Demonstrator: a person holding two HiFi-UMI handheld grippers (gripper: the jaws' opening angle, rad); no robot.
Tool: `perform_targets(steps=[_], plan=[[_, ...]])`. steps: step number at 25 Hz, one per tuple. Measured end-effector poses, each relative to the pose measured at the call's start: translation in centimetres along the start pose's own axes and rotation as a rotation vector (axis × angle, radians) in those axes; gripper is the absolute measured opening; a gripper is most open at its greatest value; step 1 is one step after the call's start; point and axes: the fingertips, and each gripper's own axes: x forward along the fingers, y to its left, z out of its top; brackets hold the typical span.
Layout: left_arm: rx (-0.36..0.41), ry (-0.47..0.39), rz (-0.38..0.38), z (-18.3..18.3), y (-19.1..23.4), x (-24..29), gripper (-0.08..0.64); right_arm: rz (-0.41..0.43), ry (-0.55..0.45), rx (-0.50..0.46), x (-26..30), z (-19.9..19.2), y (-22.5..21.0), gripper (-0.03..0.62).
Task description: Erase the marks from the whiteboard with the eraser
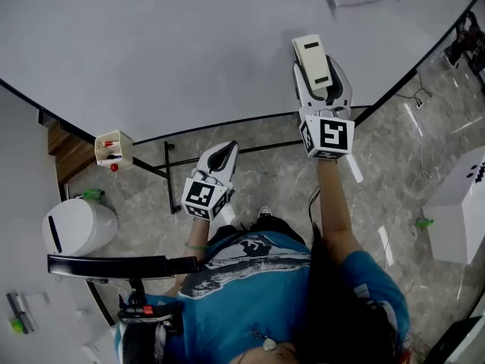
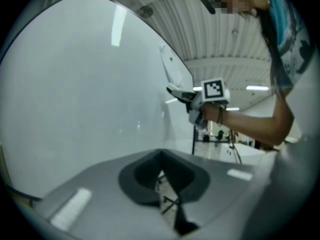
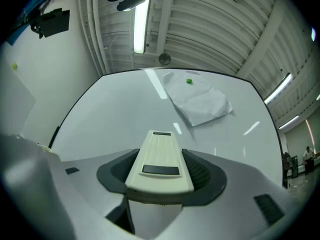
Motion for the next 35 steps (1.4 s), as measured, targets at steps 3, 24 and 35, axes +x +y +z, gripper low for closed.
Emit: perform_targets(steps=[3, 24, 35], plan=[[0.005, -0.002, 0.016, 0.4, -1.1, 1.7, 0.003, -0.063, -0.047, -0.030, 1.6, 0.5, -4.1, 0.264], [-0.019, 0.044, 0.145, -2.0, -0.7, 4.8, 0.003, -0.128, -0.172, -0.090, 3.6, -1.7, -7.0, 0.264], [-0.010, 0.067, 0.196, -1.4, 3.3, 0.8, 0.003, 0.093, -0.174, -0.171, 5.6, -2.7, 7.1, 0.264]])
